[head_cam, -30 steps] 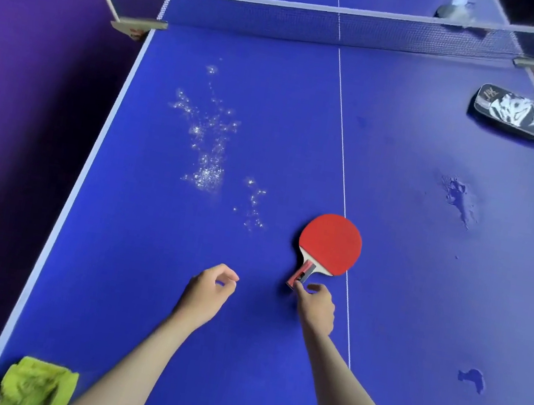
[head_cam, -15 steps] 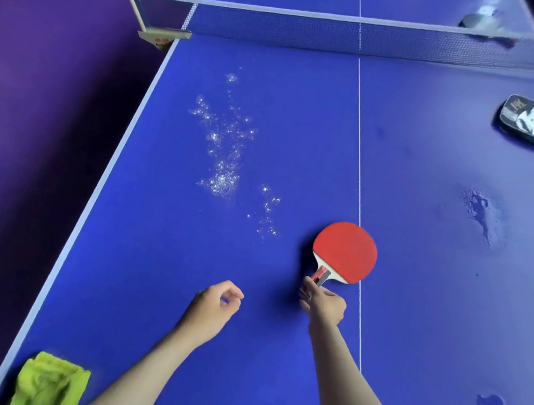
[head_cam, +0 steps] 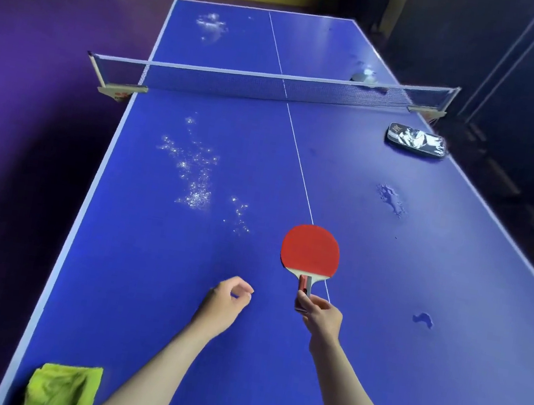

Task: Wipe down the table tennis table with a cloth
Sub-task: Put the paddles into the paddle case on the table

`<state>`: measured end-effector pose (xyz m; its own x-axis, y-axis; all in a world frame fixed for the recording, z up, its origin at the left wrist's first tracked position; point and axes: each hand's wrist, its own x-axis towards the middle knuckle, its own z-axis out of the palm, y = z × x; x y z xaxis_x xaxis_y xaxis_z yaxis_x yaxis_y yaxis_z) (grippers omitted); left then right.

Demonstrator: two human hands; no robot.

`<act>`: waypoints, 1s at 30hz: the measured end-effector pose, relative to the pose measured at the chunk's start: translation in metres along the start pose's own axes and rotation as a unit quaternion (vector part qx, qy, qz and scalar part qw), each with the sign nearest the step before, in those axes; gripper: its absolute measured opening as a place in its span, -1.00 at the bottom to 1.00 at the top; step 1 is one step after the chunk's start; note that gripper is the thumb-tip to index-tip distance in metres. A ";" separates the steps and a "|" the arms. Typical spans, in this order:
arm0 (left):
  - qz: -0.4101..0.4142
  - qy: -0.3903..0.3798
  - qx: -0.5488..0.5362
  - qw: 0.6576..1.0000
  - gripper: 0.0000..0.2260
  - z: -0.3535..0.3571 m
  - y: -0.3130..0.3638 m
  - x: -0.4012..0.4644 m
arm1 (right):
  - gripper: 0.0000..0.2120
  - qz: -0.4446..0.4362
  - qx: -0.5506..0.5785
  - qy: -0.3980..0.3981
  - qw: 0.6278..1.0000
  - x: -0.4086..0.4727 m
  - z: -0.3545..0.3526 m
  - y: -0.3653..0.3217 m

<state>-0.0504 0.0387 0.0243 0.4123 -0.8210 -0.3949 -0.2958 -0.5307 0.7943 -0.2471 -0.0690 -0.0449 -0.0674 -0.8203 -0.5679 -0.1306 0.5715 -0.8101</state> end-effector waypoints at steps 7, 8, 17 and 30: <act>0.002 0.012 -0.092 0.996 -0.69 0.042 0.005 -0.037 | -0.82 -0.044 0.025 -0.033 0.998 -0.096 -0.054 0.024; -0.001 0.017 -0.112 0.994 -0.57 0.050 0.008 -0.042 | -0.82 -0.052 0.024 -0.040 0.998 -0.106 -0.065 0.026; -0.073 -0.018 -0.152 0.986 -0.32 0.133 0.052 -0.087 | -0.81 -0.099 0.028 -0.065 0.993 -0.144 -0.168 0.039; -0.099 -0.067 -0.336 0.934 -0.83 0.348 0.157 -0.200 | -0.80 -0.132 -0.048 -0.086 0.986 -0.141 -0.460 0.065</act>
<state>-0.4792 0.0460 0.0673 0.2772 -0.7638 -0.5829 0.4005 -0.4596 0.7927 -0.7008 0.0750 0.0498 0.1483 -0.9205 -0.3615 -0.2148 0.3269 -0.9203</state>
